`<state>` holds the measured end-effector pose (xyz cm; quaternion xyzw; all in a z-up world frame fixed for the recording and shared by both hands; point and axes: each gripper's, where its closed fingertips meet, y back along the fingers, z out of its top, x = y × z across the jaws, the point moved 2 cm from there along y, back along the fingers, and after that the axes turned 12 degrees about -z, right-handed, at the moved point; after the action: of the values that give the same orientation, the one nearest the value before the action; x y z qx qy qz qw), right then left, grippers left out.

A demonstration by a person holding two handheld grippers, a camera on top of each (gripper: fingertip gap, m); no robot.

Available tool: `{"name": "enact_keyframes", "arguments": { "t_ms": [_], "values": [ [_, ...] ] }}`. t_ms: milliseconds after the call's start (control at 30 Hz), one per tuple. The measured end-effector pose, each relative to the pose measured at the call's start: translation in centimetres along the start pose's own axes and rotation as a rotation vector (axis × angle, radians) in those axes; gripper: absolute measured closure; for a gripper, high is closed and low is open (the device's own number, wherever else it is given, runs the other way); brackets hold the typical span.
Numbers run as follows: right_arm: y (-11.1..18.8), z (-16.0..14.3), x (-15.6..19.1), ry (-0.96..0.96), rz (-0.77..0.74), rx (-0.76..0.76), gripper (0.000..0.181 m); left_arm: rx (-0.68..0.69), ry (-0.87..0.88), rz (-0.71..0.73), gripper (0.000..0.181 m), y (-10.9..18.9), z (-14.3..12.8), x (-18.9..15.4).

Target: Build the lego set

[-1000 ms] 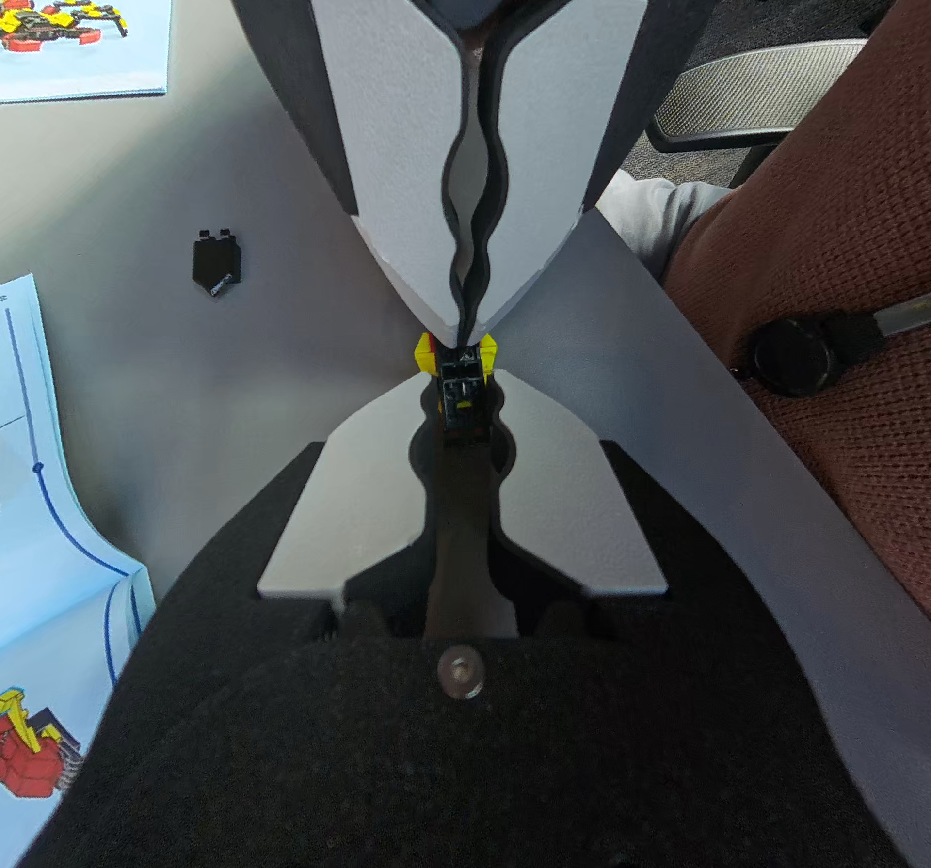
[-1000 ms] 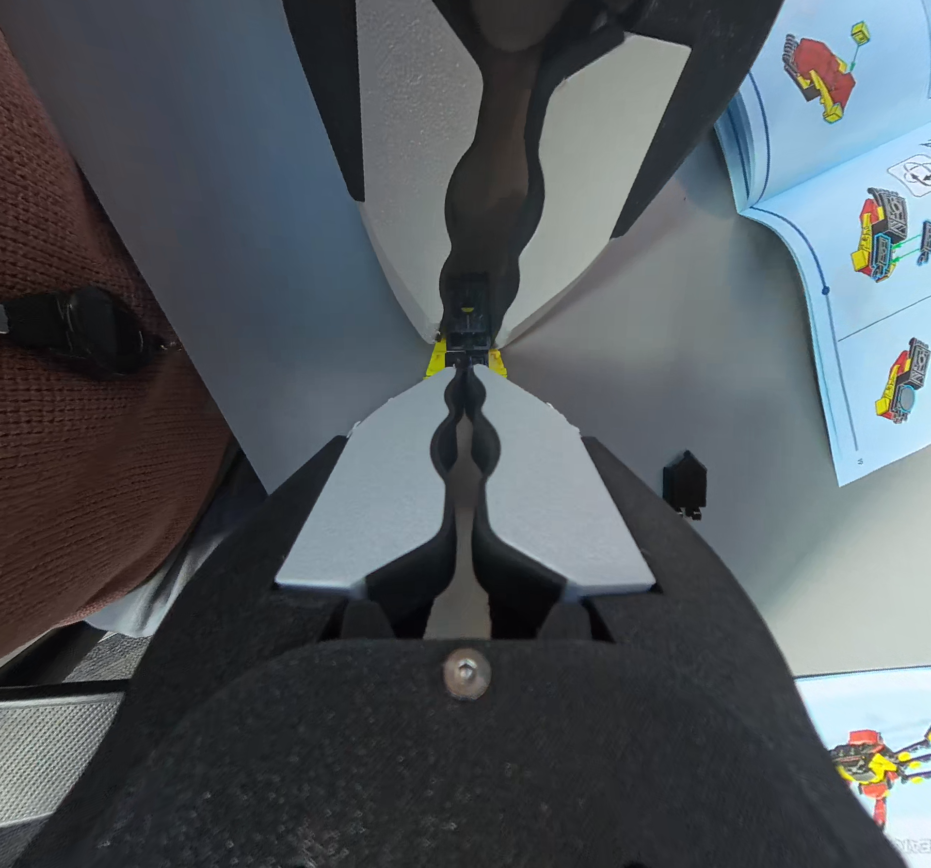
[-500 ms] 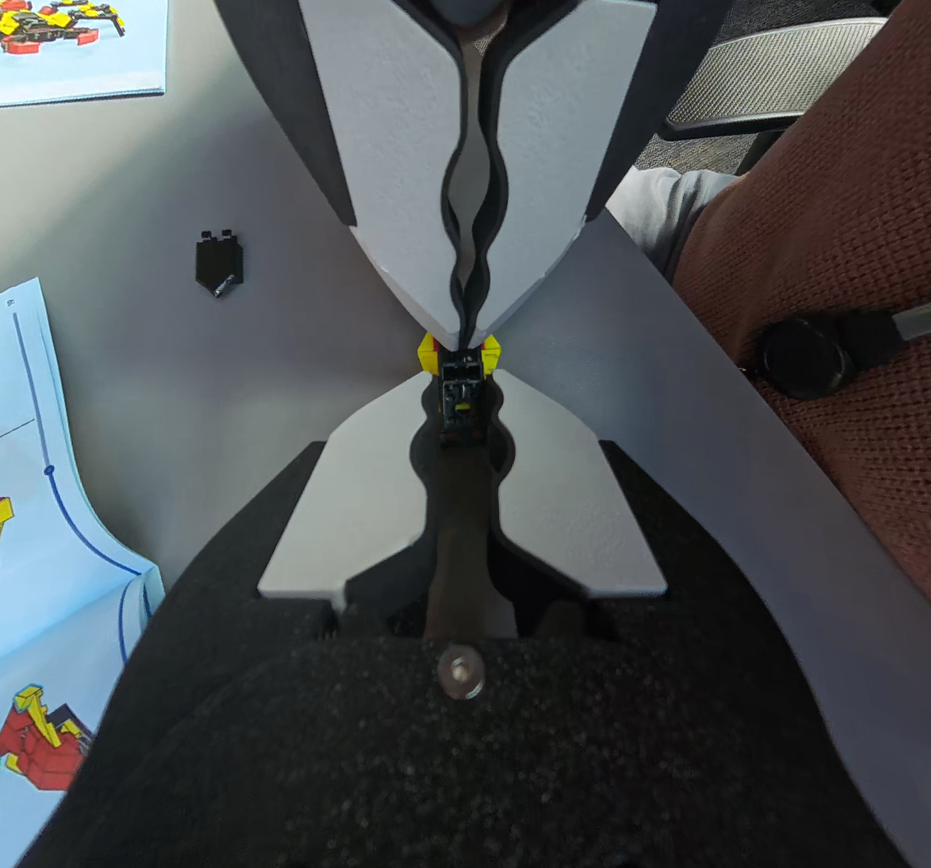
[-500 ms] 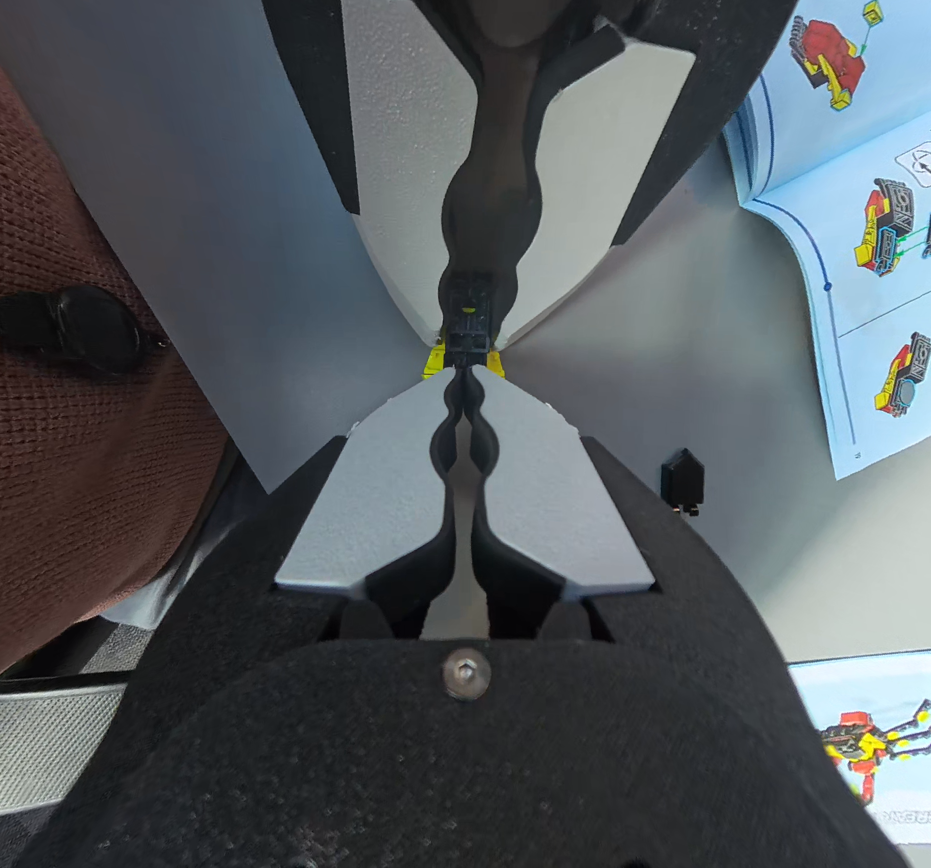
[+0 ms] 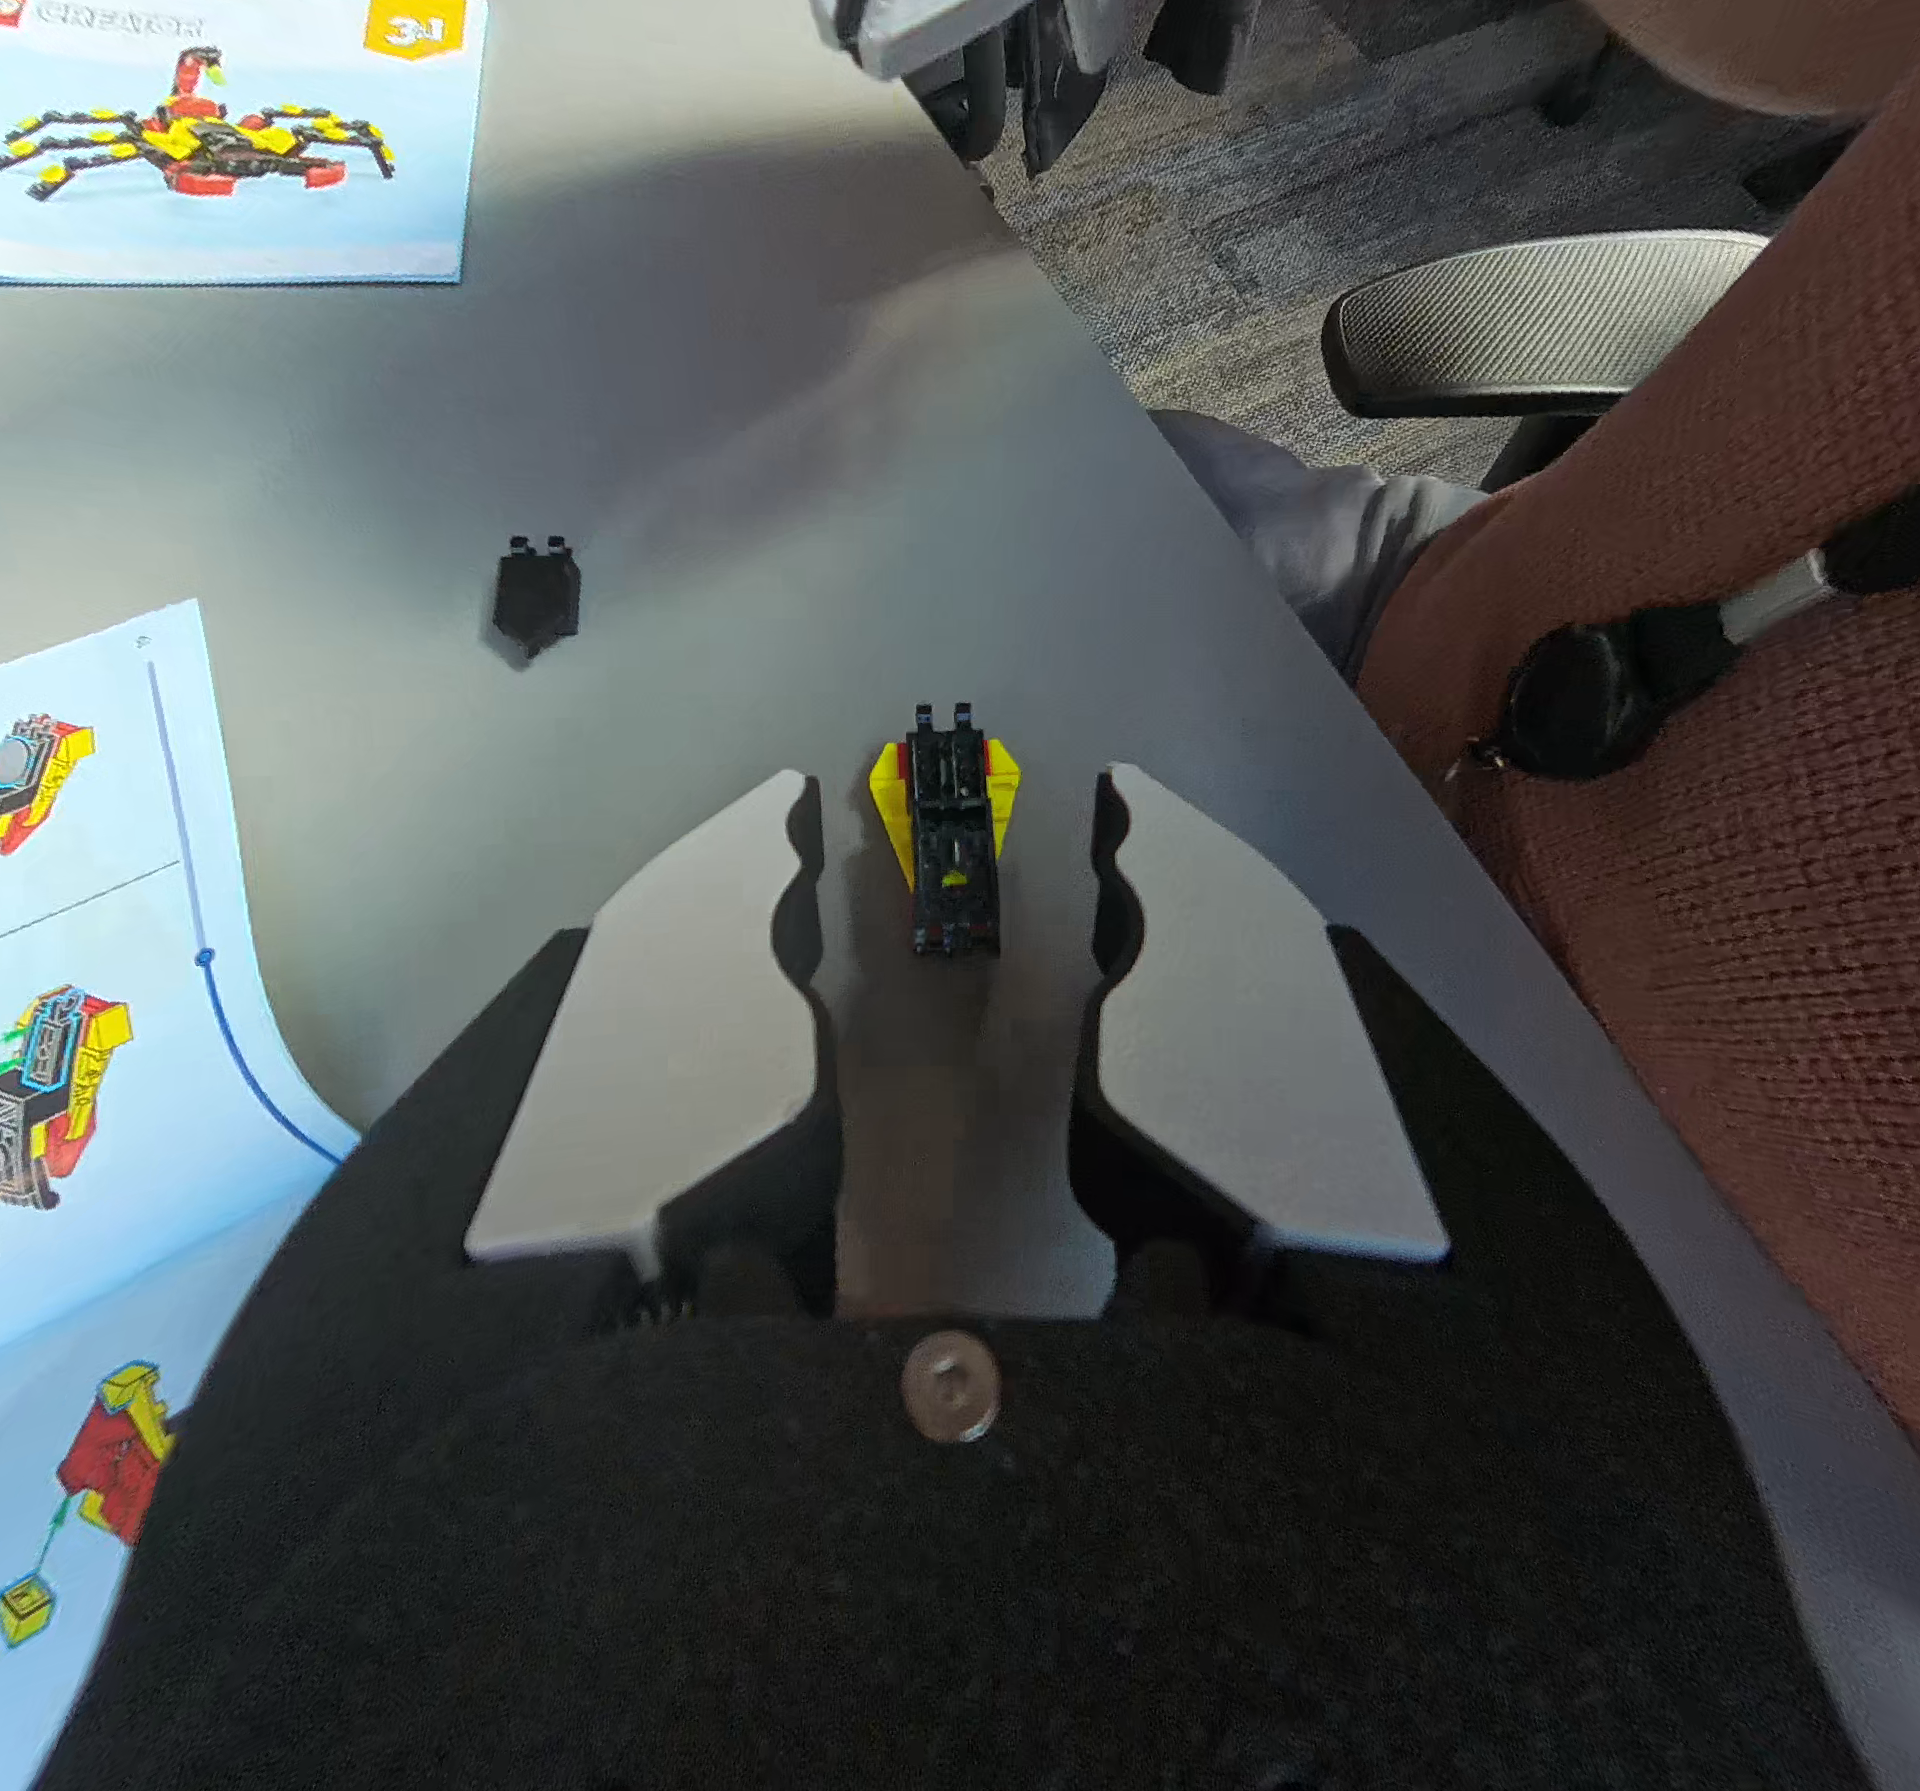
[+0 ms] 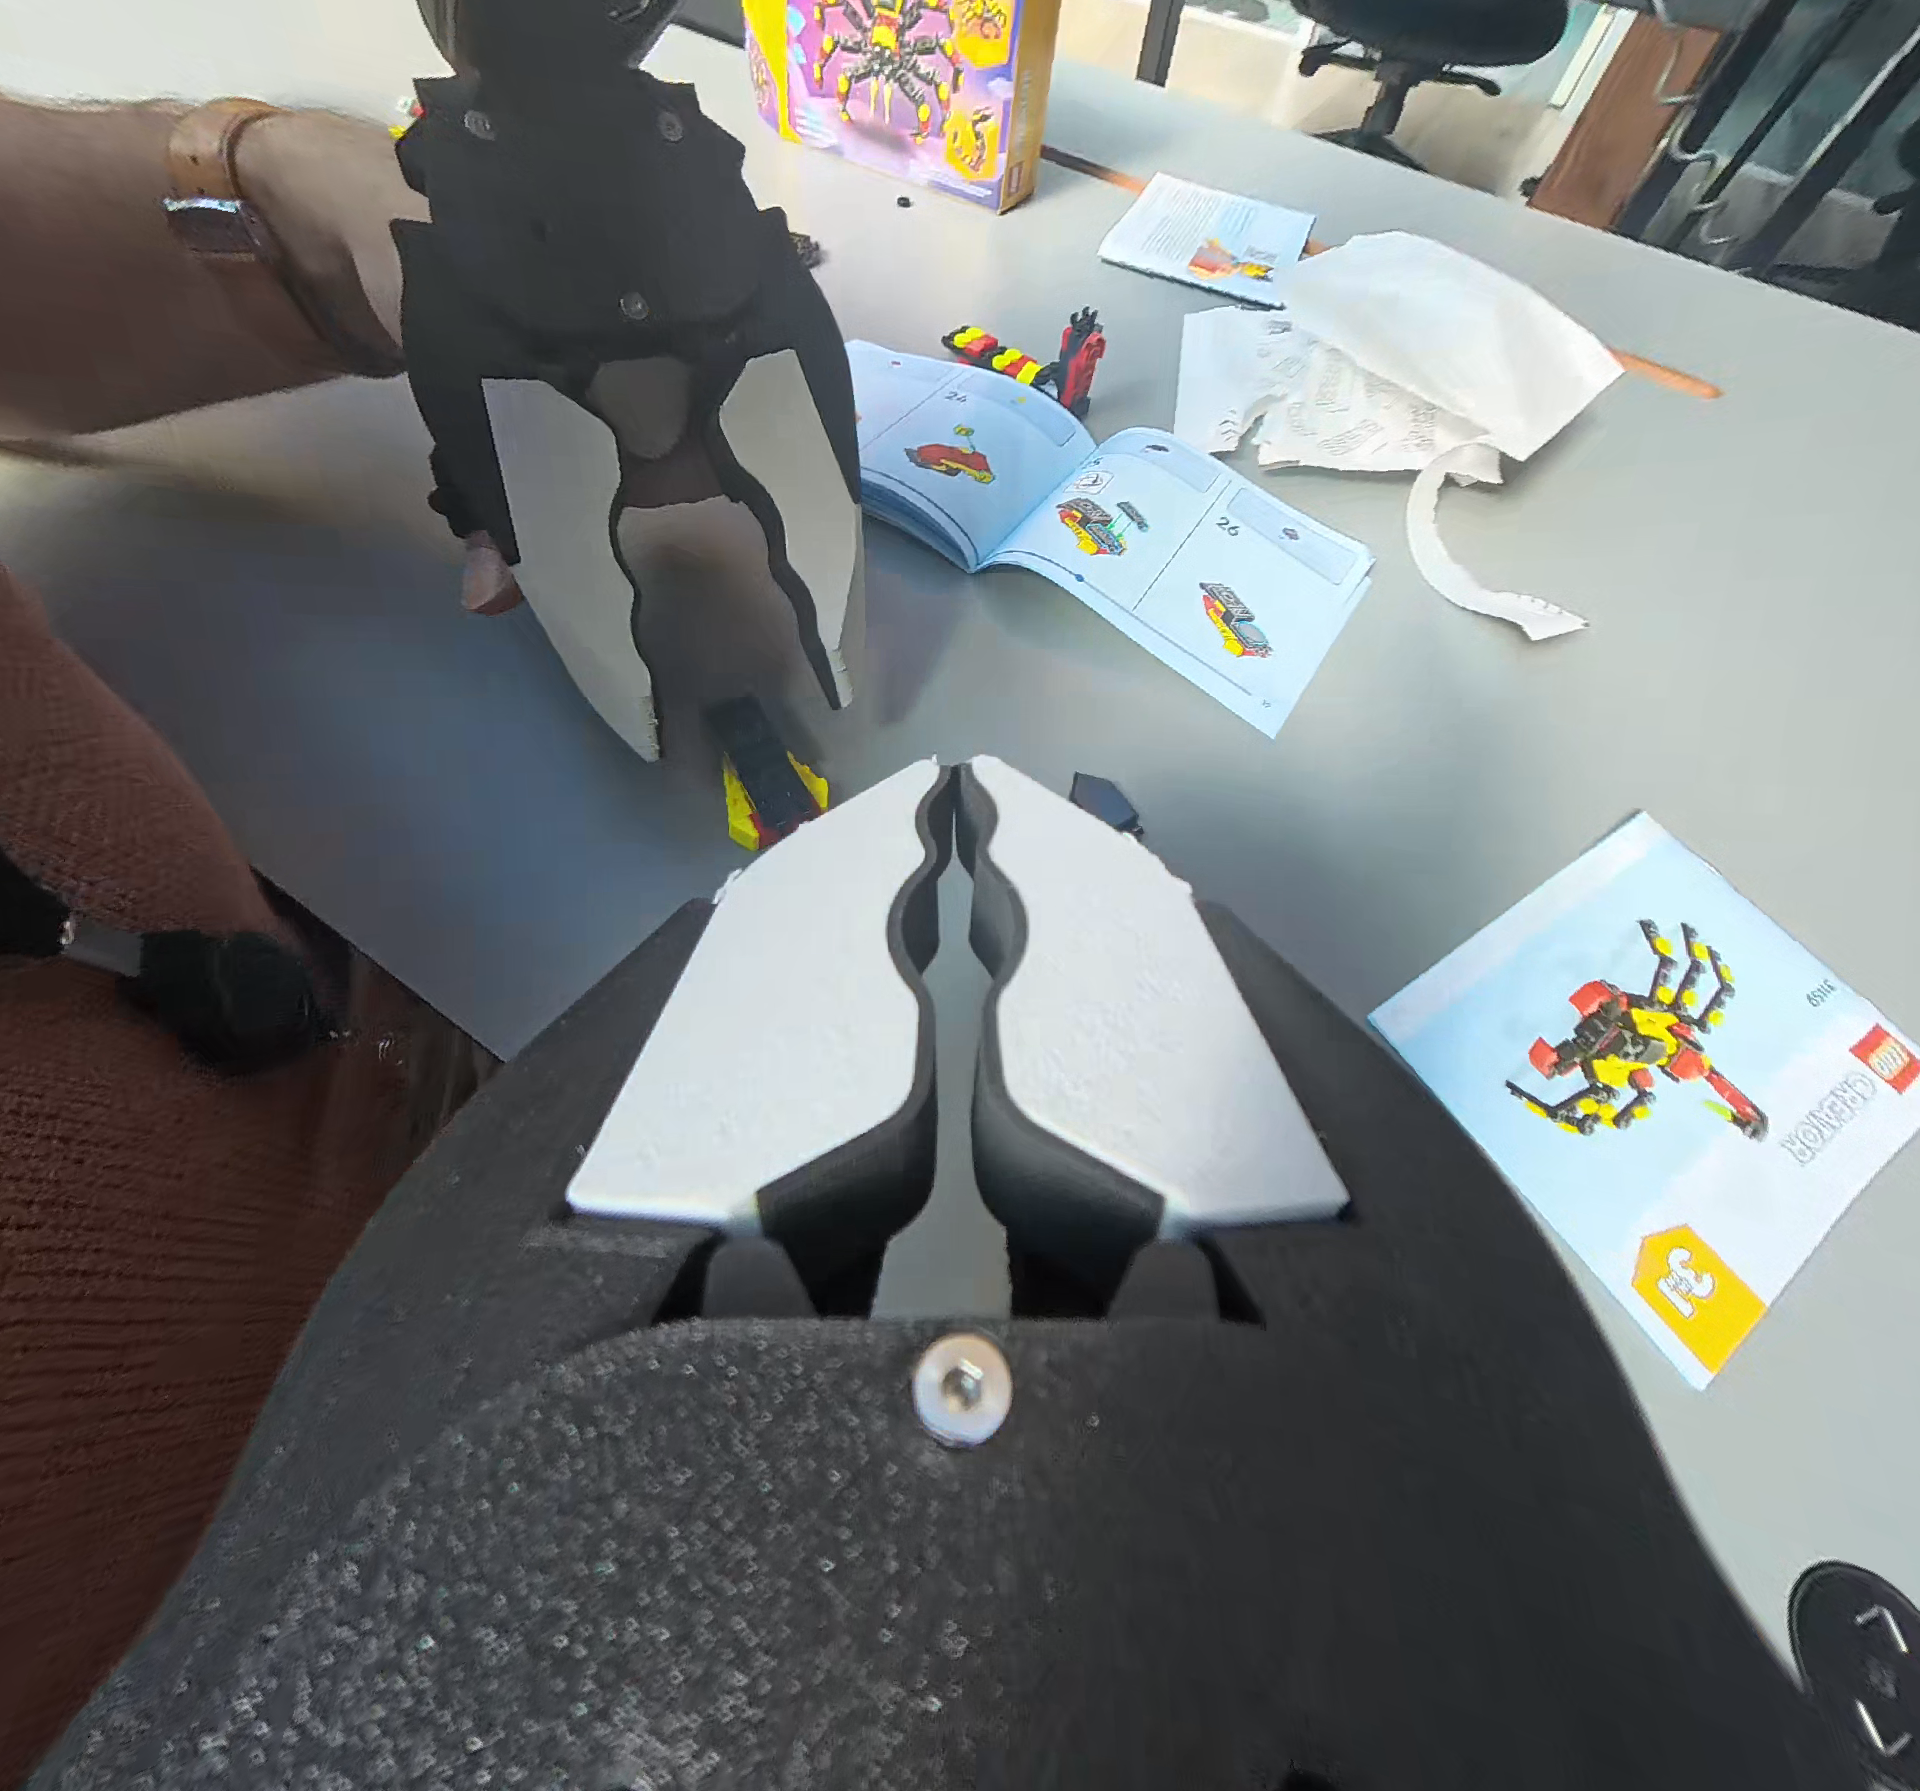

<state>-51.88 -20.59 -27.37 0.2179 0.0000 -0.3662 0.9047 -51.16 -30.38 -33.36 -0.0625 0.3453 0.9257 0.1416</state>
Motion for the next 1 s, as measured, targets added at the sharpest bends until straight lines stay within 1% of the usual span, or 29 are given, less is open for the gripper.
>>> {"name": "enact_keyframes", "arguments": {
  "t_ms": [33,100,200,300,433,533,567,633,667,733,800,867,933,1000],
  "values": [
    [0.4,-0.1,-0.2,-0.013,-0.026,-0.018,0.181,-0.003,-0.004,0.012,0.130,0.1,0.4,0.0],
    [1.1,-0.5,-0.4,-0.057,-0.038,-0.046,0.181,-0.024,-0.013,0.043,0.131,0.3,1.3,0.0],
    [1.8,-1.8,-1.0,-0.098,-0.048,-0.041,0.181,-0.083,-0.021,0.090,0.132,0.4,2.9,0.3],
    [2.4,-2.8,-1.5,-0.105,-0.049,-0.031,0.174,-0.112,0.004,0.101,0.132,0.4,3.6,0.4],
    [2.4,-3.1,-1.7,-0.103,-0.015,-0.042,0.173,-0.141,0.053,0.121,0.132,0.5,3.6,0.4],
    [1.2,-3.5,-2.2,-0.061,0.000,-0.020,0.171,-0.131,0.088,0.209,0.132,1.3,2.4,0.4],
    [0.7,-3.6,-1.7,-0.043,0.052,-0.010,0.170,-0.125,0.103,0.230,0.132,1.7,1.8,0.1],
    [0.0,-3.5,0.6,0.036,0.215,-0.022,0.165,-0.121,0.131,0.256,0.132,2.4,0.7,-0.8],
    [-0.5,-3.6,1.6,0.097,0.268,-0.032,0.157,-0.119,0.136,0.274,0.132,2.7,0.2,-1.1],
    [-1.9,-4.4,2.8,0.234,0.299,0.017,0.145,-0.106,0.130,0.321,0.132,3.3,-0.8,-1.5],
    [-3.3,-5.3,3.6,0.378,0.310,0.076,0.142,-0.095,0.123,0.358,0.133,3.5,-1.5,-1.5],
    [-4.3,-5.9,4.2,0.487,0.328,0.135,0.142,-0.080,0.101,0.365,0.133,3.3,-1.7,-1.3],
    [-4.8,-6.1,4.6,0.510,0.361,0.173,0.143,-0.042,0.082,0.370,0.133,2.7,-1.9,-0.7],
    [-5.0,-5.7,4.6,0.485,0.371,0.168,0.144,-0.004,0.083,0.347,0.134,2.0,-1.9,-0.4]
  ]
}}
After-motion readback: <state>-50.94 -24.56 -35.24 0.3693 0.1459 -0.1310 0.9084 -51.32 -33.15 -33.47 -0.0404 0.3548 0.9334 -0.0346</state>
